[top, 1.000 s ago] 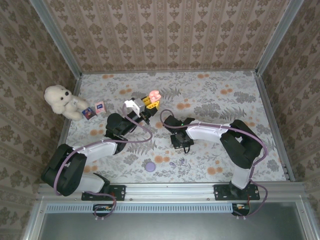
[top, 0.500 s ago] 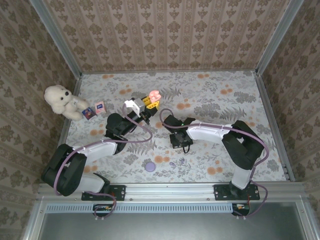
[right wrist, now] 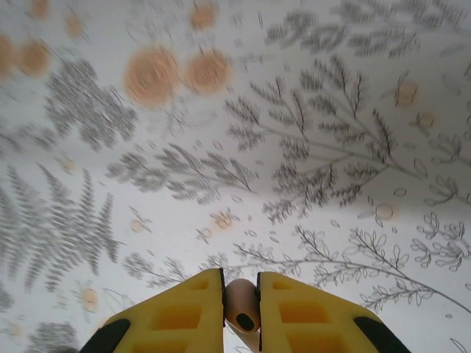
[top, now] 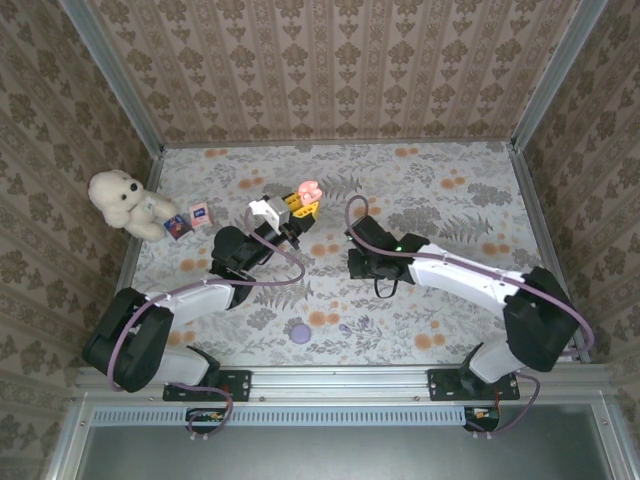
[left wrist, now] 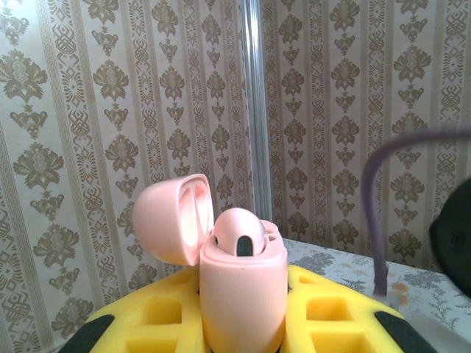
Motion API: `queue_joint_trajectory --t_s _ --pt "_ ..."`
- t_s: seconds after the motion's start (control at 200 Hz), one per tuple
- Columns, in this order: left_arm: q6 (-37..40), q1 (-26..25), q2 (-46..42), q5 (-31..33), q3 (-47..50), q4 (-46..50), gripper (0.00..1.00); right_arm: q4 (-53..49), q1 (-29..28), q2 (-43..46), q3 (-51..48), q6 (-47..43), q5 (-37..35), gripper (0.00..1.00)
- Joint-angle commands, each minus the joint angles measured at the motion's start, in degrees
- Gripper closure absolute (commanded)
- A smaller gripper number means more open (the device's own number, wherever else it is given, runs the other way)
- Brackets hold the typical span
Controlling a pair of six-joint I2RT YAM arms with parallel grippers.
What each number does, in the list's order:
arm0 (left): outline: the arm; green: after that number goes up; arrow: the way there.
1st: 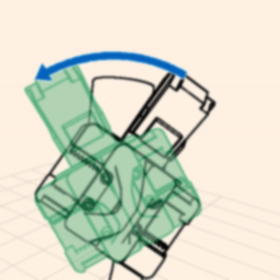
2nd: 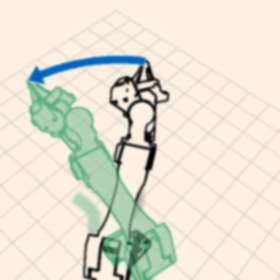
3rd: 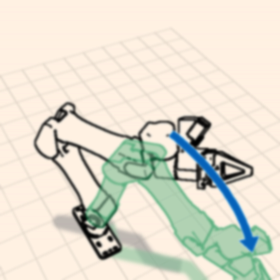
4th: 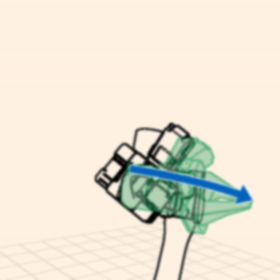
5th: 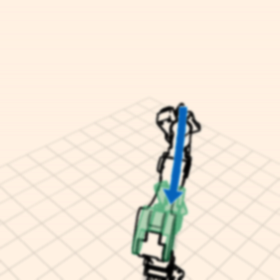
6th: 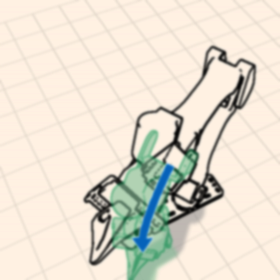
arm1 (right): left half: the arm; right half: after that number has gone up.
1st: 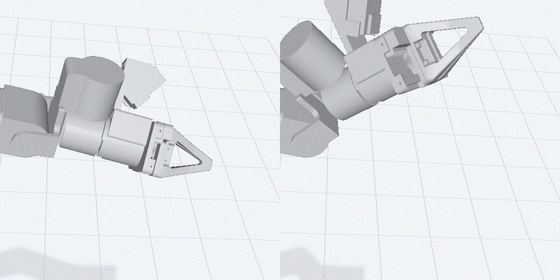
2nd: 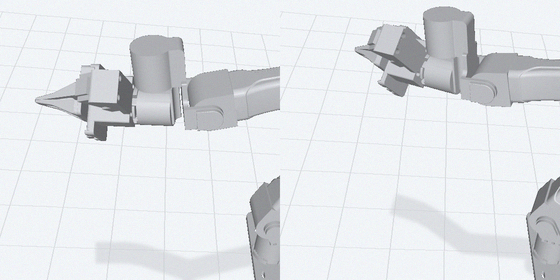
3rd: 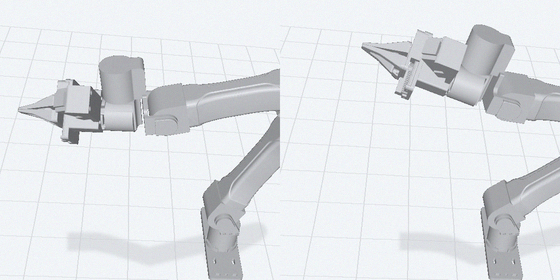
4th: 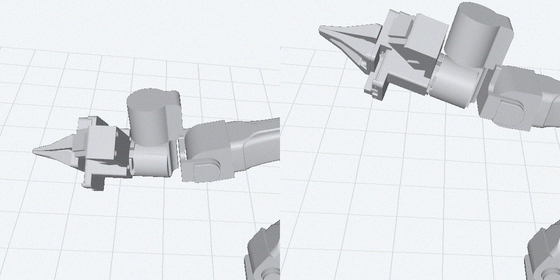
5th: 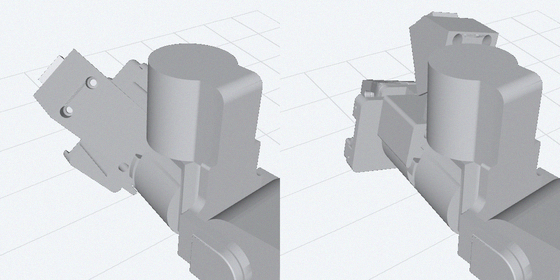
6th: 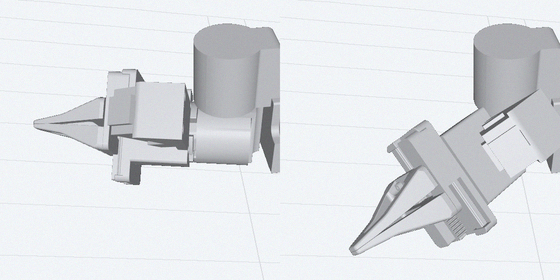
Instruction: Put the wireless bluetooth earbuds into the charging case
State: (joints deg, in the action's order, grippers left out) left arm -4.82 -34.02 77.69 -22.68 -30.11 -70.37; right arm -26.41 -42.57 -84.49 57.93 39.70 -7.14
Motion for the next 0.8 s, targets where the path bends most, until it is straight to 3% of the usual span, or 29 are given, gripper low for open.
queue_joint_trajectory --t_s 0.0,0.34,0.795 --pt "-1.19 0.19 -1.05 -1.05 -0.21 -2.43 1.00 4.54 1.74 6.35 -1.57 1.59 0.08 0.84" --pt "-1.95 -0.52 0.40 -2.61 -1.89 -1.64 1.00 13.97 9.34 19.84 -0.71 -0.18 3.84 0.82" --pt "-3.18 -3.33 4.64 -6.94 -6.47 -1.00 1.00 29.53 11.63 21.04 5.14 -1.28 12.13 0.81"
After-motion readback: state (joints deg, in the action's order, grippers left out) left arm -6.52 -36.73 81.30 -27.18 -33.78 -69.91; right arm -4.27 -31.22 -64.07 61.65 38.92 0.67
